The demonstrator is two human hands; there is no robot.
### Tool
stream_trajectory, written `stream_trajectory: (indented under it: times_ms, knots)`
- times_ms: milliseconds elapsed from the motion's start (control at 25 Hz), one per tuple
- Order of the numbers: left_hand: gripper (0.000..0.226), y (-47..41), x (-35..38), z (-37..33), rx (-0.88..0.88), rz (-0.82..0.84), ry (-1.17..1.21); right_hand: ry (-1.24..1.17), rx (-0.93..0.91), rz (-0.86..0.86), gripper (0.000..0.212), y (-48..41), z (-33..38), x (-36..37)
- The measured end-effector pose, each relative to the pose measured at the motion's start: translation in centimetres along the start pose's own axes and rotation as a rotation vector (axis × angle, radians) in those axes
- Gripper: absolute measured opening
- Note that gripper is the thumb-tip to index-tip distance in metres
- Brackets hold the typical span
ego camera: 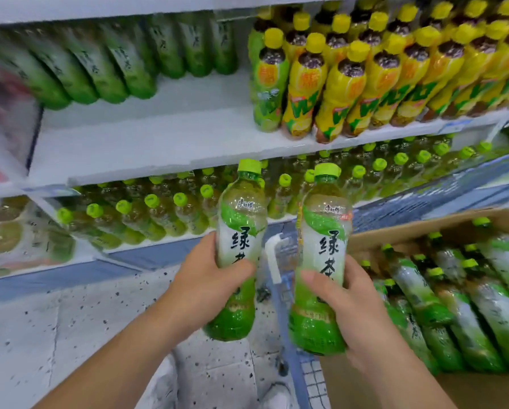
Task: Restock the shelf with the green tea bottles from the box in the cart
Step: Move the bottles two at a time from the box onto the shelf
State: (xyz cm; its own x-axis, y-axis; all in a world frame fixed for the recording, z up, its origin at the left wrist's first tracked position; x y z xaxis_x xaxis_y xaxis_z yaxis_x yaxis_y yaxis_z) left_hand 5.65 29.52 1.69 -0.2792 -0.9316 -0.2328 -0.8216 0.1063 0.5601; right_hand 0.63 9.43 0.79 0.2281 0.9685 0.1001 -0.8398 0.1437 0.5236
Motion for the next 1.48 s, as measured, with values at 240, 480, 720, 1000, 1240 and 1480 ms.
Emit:
stream_trajectory:
  times_ms: [240, 480, 720, 1000, 1240, 1480]
  knots:
    - [0.019, -2.4, -12.0, 2.6, 0.029, -0.088, 0.009, 0.116, -0.048, 0.023, 0.024, -4.5, 0.0, 11.3]
    - [0.024, -5.7, -21.5, 1.0, 0.163, -0.099, -0.075, 0.183, -0.148, -0.016, 0.029, -7.9, 2.0, 20.9]
    - [0.024, -11.3, -25.1, -0.2, 0.273, -0.167, -0.09, 0.211, -0.276, 0.016, 0.024, -13.3, 4.3, 24.8]
    - [0.022, -18.4, -26.4, -2.5, 0.485, -0.315, -0.007, 0.242, -0.542, 0.012, 0.023, -21.3, 7.3, 26.8]
    - [0.022, -22.3, -27.9, -5.2, 0.714, -0.453, 0.06, 0.196, -0.757, 0.006, 0.028, -25.9, 9.9, 27.8]
    - [0.026, -24.5, -28.3, -5.4, 0.845, -0.444, 0.159, 0.144, -0.853, 0.012, 0.03, -27.4, 10.6, 28.0]
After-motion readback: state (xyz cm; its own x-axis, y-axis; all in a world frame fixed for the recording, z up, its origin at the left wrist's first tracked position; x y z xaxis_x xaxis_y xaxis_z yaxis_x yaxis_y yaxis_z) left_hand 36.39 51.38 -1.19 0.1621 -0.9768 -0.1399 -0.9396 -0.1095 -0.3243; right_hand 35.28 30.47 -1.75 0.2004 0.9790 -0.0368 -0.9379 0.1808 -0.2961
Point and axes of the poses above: each hand's wrist, its own y-axis away from the middle knuckle, its own x-axis out of the palm, z = x × y, the point moved 10 cm from there along -y, towards the middle knuckle, and after that the axes turned 2 degrees about -y, right-handed, at the moved point
